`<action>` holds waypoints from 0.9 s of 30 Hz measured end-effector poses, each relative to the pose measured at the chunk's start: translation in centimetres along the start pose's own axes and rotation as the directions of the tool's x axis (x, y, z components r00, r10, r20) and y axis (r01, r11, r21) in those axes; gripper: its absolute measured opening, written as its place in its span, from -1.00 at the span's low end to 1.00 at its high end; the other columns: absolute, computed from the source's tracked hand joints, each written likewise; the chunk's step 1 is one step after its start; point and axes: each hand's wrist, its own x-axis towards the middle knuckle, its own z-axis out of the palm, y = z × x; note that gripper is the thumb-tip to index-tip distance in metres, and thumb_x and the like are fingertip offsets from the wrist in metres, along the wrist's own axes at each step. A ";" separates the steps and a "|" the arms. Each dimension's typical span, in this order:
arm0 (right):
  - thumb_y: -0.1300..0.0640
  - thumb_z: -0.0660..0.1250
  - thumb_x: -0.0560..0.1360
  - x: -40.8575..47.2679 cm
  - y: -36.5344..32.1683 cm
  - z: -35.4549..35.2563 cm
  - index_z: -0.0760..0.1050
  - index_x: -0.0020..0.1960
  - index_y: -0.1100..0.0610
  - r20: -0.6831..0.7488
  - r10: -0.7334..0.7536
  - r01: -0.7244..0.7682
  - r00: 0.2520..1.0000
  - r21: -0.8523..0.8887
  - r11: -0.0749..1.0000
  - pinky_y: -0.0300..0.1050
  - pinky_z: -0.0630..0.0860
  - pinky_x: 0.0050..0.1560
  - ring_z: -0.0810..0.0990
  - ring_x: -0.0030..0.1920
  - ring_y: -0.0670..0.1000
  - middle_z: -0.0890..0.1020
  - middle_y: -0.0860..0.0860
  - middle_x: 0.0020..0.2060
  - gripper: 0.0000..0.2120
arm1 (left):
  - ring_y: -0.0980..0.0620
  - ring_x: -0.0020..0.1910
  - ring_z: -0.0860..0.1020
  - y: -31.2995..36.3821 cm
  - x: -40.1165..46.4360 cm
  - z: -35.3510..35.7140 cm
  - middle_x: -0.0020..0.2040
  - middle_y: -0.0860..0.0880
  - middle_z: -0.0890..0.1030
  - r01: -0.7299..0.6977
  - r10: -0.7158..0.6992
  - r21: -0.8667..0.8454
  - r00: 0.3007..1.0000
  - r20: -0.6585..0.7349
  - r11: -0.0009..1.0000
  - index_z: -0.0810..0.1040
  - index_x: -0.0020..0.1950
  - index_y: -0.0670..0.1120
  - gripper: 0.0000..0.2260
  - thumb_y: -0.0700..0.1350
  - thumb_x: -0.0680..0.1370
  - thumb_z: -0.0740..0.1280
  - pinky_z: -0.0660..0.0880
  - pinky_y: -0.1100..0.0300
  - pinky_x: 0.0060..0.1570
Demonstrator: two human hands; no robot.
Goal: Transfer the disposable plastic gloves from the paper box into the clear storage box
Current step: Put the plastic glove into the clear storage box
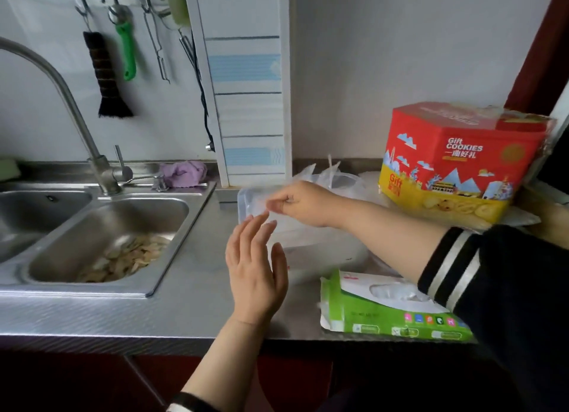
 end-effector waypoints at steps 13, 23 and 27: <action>-0.12 0.16 0.61 2.6 2.5 0.0 0.56 0.07 0.08 0.073 0.359 -0.351 0.930 0.459 0.816 -0.15 0.41 0.02 0.58 -0.01 -0.01 0.64 -0.03 -0.04 -0.68 | -0.16 0.37 0.38 -0.3 -0.1 0.2 0.27 -0.13 0.53 0.047 -0.047 -0.004 0.998 0.029 0.999 0.43 0.24 -0.11 -0.75 -0.19 0.57 0.16 0.31 -0.13 0.35; -0.15 0.17 0.60 -0.3 3.5 -4.7 0.30 -0.42 0.06 -0.075 0.525 0.194 0.848 0.965 -0.175 -0.25 0.08 -0.63 0.14 -0.61 -0.09 0.19 -0.07 -0.62 -0.52 | -0.16 0.36 0.38 -0.2 -0.1 0.4 0.25 -0.14 0.53 0.047 -0.047 0.000 0.999 0.002 0.999 0.41 0.24 -0.11 -0.75 -0.21 0.57 0.16 0.30 -0.13 0.36; -0.15 0.14 0.61 -4.1 2.8 -6.5 0.36 -0.43 0.06 -0.195 0.476 0.291 0.857 0.947 -0.137 -0.25 0.05 -0.62 0.13 -0.61 -0.11 0.19 -0.08 -0.62 -0.50 | -0.17 0.37 0.38 -0.1 -0.3 0.5 0.27 -0.16 0.51 0.032 -0.032 0.018 0.999 -0.019 0.999 0.39 0.25 -0.11 -0.74 -0.21 0.57 0.16 0.23 -0.12 0.42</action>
